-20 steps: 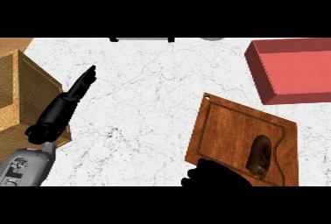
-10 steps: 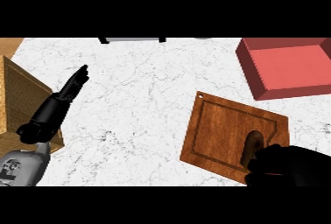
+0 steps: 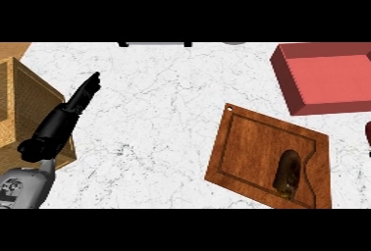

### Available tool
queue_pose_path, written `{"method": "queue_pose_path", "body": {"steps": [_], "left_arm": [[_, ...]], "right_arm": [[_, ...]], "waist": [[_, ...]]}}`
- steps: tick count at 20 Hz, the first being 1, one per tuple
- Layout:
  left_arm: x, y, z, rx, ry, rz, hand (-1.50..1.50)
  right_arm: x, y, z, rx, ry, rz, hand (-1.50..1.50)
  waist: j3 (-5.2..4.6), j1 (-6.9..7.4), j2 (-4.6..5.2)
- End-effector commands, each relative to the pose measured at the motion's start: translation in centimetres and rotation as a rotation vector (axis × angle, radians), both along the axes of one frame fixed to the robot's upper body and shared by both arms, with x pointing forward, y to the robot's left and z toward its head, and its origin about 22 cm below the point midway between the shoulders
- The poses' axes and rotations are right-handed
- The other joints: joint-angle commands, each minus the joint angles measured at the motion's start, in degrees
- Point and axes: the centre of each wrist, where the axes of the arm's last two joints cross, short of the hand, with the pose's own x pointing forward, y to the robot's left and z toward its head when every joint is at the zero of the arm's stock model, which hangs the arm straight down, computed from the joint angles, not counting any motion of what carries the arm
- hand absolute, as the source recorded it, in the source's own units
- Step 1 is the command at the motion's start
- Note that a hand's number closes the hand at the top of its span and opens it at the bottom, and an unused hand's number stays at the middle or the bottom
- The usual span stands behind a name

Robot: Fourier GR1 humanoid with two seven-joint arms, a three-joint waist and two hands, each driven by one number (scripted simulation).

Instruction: Pick the bell pepper from the cutting board and place it in the cardboard box

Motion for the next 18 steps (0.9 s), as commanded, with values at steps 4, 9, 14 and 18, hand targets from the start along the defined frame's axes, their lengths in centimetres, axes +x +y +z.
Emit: {"method": "queue_pose_path", "body": {"steps": [4,9,14,18], "left_arm": [[0.8,-2.0,0.5,-0.011,-0.004,-0.050,0.00],[0.2,-1.2,-0.2,-0.001,-0.007,-0.055,0.00],[1.4,-2.5,0.4,-0.003,-0.020,-0.081,0.00],[1.4,-4.2,1.1,0.000,-0.021,-0.085,0.00]], "right_arm": [[5.8,-5.0,4.4,0.089,0.056,-0.176,1.50],[8.7,-5.0,2.2,-0.120,0.027,-0.229,1.50],[9.2,-7.9,1.0,-0.320,0.187,-0.288,1.50],[10.1,-8.7,1.2,-0.387,0.247,-0.239,1.50]], "waist": [[-0.07,2.51,0.33],[-0.05,3.04,0.54],[0.01,4.43,1.50],[0.08,4.28,1.13]]}}
